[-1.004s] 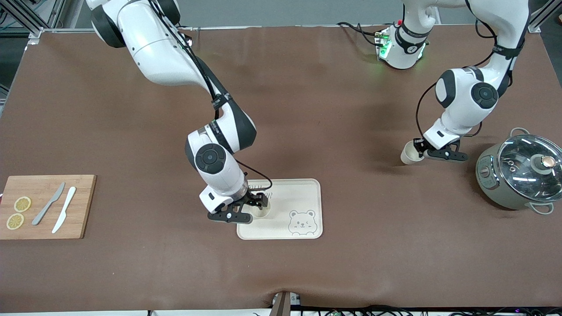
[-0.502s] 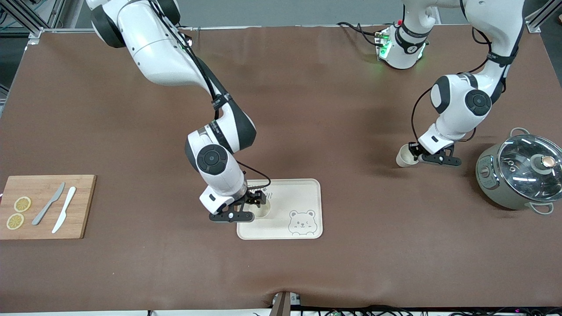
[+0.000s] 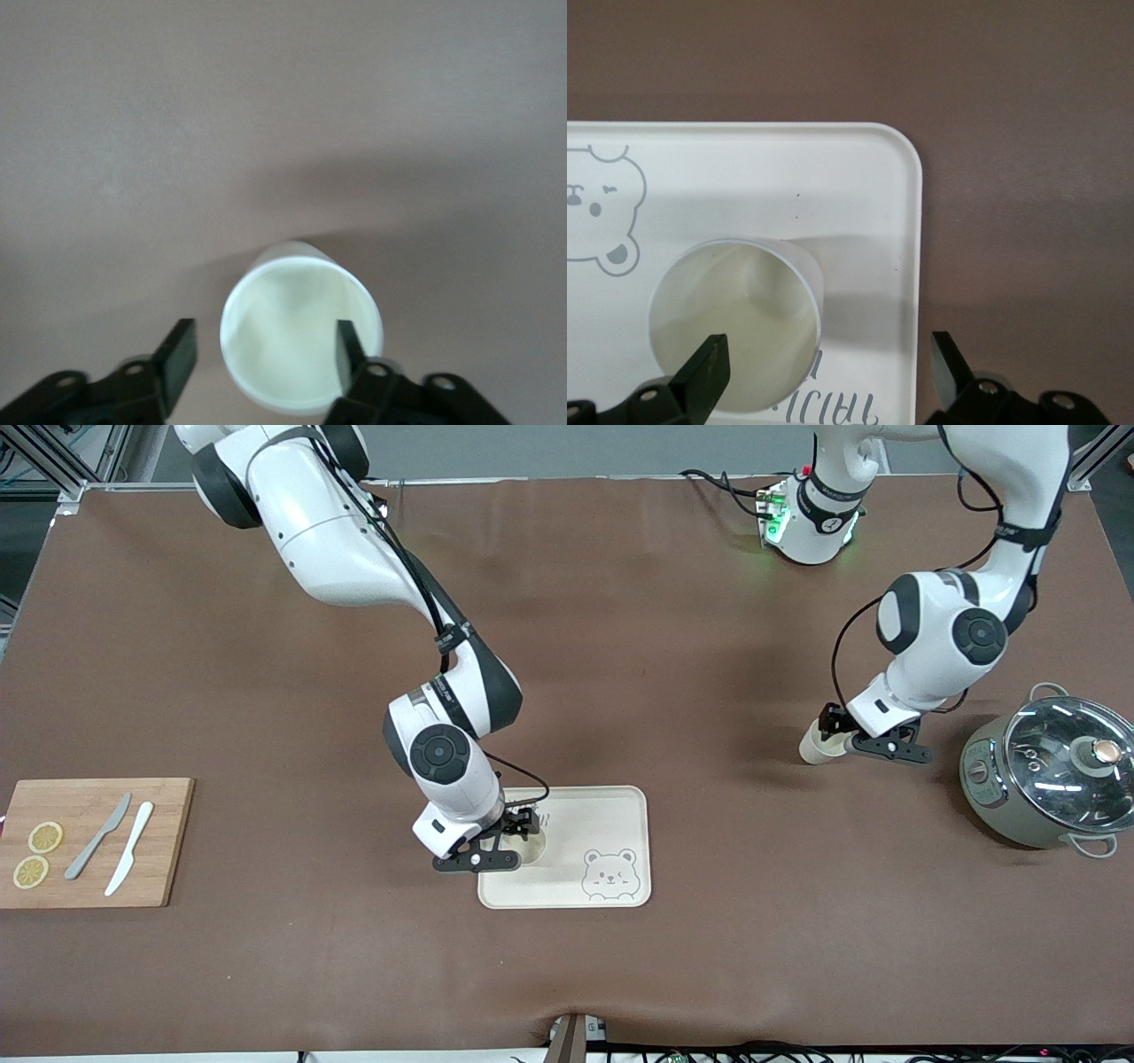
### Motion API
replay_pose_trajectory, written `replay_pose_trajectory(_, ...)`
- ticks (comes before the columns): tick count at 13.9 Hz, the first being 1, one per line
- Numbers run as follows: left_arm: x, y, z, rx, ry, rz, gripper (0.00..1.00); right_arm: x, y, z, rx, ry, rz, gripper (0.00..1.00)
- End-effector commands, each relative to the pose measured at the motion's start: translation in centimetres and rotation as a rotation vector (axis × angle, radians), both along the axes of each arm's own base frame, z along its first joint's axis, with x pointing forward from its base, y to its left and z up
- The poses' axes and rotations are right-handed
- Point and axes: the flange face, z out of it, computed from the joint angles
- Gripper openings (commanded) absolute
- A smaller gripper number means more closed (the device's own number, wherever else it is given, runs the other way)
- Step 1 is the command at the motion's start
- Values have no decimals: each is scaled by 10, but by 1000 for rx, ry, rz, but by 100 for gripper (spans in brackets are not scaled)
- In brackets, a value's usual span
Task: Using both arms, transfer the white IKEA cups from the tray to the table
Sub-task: 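Set the cup down beside the pot and open the left gripper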
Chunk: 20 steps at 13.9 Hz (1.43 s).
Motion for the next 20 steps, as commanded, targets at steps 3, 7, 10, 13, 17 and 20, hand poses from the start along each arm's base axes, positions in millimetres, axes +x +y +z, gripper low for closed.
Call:
replay_pose_trajectory(3,33,-7,70,-37,51,42,100,-1,11,-9,-4,-29,22,100)
replay_pose_trajectory(7,93,-17,133,-44,-15,105,100,2,10,-14,8,-54,25,100)
replay_pose_trajectory(10,120,-19,200,-45,-4,120,100,3,9,-17,7,-53,29,100)
replay_pose_trajectory(13,122,4,261,-42,-56,141,100,4,10,-17,9,-55,30,79)
replay_pose_trajectory(17,95,30,318,-33,-76,108,100,6,8,-16,17,-53,20,49)
replay_pose_trajectory(20,86,43,327,-34,-72,102,100,6,8,-16,18,-54,18,20)
